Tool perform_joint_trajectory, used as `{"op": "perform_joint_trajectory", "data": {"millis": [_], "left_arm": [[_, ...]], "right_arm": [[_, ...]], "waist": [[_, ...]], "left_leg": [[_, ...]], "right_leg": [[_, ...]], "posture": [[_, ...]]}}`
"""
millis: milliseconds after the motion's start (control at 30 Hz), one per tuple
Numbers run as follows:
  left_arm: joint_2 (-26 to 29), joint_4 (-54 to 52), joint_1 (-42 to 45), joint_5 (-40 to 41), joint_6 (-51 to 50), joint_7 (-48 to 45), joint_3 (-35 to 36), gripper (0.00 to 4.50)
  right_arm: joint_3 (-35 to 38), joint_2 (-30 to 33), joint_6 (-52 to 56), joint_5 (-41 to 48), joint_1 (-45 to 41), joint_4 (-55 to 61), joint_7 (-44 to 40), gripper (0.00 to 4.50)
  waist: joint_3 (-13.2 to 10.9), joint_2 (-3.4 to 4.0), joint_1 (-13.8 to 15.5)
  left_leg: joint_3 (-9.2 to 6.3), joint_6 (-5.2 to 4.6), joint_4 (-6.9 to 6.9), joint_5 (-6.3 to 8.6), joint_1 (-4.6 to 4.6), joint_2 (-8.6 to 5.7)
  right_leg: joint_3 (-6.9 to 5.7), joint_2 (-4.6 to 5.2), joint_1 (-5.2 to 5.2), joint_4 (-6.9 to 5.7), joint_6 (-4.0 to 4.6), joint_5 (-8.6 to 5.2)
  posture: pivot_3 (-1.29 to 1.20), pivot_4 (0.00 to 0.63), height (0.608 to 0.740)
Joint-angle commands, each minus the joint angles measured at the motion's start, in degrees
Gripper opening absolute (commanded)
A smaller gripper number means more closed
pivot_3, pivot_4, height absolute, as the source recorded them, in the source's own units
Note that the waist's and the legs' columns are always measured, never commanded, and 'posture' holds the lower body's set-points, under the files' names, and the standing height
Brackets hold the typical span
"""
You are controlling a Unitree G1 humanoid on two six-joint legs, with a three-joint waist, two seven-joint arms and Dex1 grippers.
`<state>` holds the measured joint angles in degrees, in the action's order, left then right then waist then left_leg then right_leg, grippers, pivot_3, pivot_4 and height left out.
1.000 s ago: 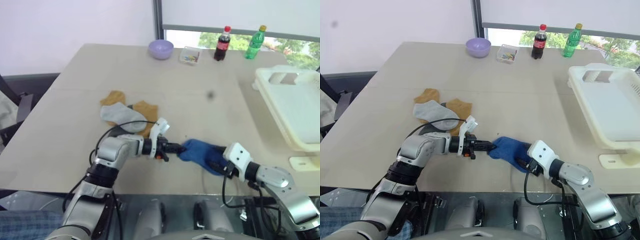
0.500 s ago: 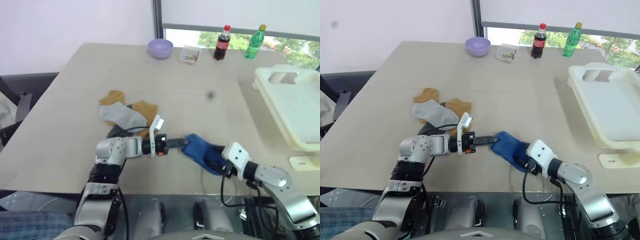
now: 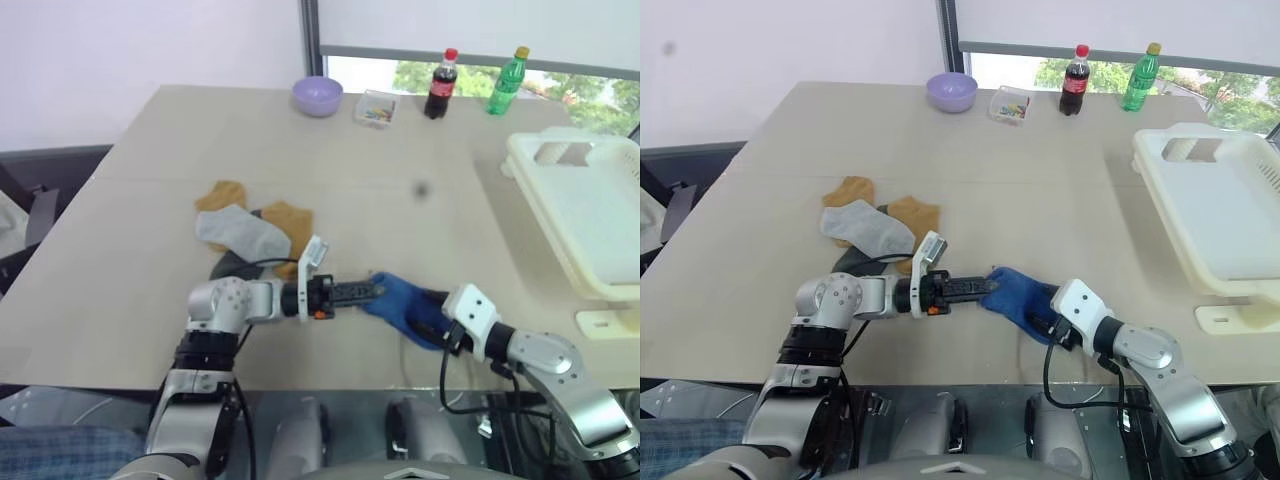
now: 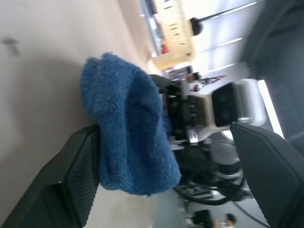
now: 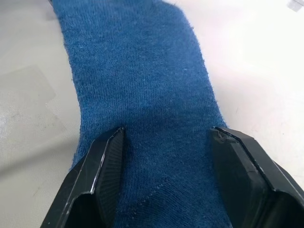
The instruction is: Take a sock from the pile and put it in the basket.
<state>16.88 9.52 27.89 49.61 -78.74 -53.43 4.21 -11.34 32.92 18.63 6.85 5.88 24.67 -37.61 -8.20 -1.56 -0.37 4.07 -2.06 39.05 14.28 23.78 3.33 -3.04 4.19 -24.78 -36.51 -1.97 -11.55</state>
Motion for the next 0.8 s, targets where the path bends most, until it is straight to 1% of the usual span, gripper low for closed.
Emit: {"op": "perform_joint_trajectory", "data": {"millis": [33,133,400,533,700,800], "left_arm": [[-0.63,-1.14,0.65,4.0,-2.07,-1.13,1.95,4.47],[-1.32,-1.79,0.61,5.96,-2.62,-1.22,2.33,4.47],[-5.05,0.07,1.4,5.46,-1.4,0.18,1.17,4.47],[-9.02,3.42,3.46,5.44,0.32,1.48,2.59,4.47],[-10.45,4.85,4.5,4.55,0.98,1.16,1.28,4.47],[-11.38,6.02,5.12,4.11,1.33,0.84,0.39,4.47]], "right_arm": [[-1.93,0.3,1.49,-1.24,1.26,-1.09,-0.35,2.95],[-1.7,0.31,1.46,-1.23,1.16,-0.86,-0.25,2.95],[0.09,1.85,3.69,-0.12,0.69,2.53,-0.93,2.95],[2.03,4.87,8.78,1.9,0.6,7.68,-2.3,2.95],[4.11,7.31,13.69,3.59,0.51,12.63,-2.24,2.95],[5.76,8.24,18.81,5.91,-0.61,15.89,-2.06,2.95]], "waist": [[-0.02,0.0,-0.04],[-0.05,-0.01,-0.09],[-0.14,-0.01,-0.02],[-0.25,0.07,0.49],[-0.3,0.05,1.17],[-0.33,0.03,1.21]], "left_leg": [[0.0,0.0,-0.01,0.0,0.0,0.0],[0.0,0.0,-0.06,0.0,0.0,-0.01],[0.0,0.0,-0.08,0.0,0.04,-0.03],[0.0,-0.01,-0.17,0.0,0.08,-0.08],[0.0,-0.01,-0.41,0.0,0.14,-0.12],[0.01,-0.01,-0.59,0.0,0.15,-0.16]], "right_leg": [[0.0,0.0,0.0,0.01,0.0,0.0],[-0.01,0.0,0.0,0.05,0.0,0.0],[-0.01,0.0,0.0,0.1,0.0,0.0],[-0.03,0.02,0.01,0.23,-0.01,0.01],[-0.07,0.0,0.01,0.53,-0.01,0.01],[-0.07,-0.01,0.0,0.63,0.0,0.01]], "posture": [[0.0,0.15,0.736],[0.0,0.15,0.736],[0.0,0.15,0.736],[0.0,0.15,0.736],[0.0,0.15,0.736],[0.0,0.15,0.736]]}}
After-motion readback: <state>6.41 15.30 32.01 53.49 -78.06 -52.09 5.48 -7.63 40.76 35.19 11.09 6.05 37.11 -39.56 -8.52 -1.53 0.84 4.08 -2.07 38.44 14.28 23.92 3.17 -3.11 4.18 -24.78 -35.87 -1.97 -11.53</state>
